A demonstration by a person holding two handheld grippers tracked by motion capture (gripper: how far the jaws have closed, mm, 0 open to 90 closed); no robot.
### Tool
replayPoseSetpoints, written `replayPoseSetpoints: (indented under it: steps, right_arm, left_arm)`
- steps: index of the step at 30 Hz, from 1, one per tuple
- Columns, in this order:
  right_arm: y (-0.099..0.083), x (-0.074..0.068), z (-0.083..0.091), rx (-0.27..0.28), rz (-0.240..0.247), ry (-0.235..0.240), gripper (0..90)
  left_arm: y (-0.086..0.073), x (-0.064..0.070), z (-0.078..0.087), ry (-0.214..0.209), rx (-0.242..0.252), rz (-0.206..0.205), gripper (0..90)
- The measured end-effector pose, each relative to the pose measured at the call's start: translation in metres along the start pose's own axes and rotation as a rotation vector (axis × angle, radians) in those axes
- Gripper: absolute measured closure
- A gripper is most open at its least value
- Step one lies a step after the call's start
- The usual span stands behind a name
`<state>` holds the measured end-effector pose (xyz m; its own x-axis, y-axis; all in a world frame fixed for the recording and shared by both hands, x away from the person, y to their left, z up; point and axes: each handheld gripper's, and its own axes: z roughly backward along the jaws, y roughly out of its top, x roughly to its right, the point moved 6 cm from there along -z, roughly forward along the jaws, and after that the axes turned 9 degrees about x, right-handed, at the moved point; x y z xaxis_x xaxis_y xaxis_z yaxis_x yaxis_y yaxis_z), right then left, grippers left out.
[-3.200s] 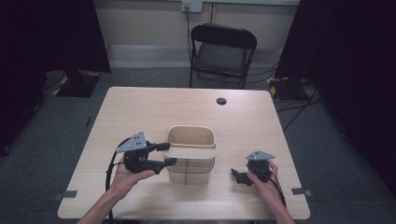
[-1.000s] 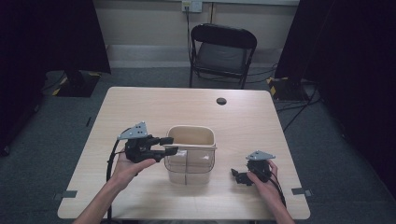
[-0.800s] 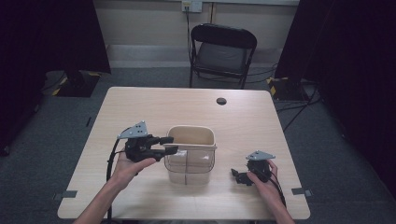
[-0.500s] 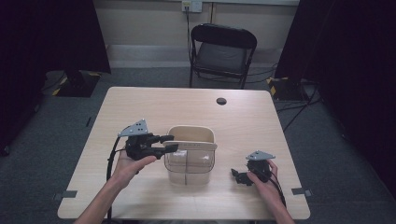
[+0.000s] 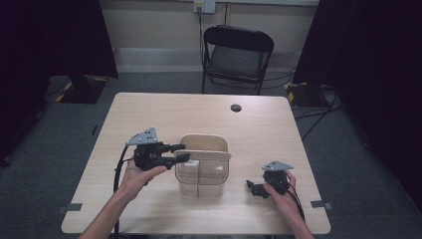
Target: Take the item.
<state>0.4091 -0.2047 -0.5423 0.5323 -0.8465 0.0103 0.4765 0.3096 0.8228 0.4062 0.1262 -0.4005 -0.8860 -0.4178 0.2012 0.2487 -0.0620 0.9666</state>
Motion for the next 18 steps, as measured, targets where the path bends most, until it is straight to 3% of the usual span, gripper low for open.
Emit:
replayPoseSetpoints:
  steps: [18]
  right_arm:
    - [0.0,-0.0002,0.0001,-0.001,-0.002,-0.001,7.5]
  left_arm:
    - [-0.0003,0.0002,-0.0006,0.0,0.006,0.004,56.0]
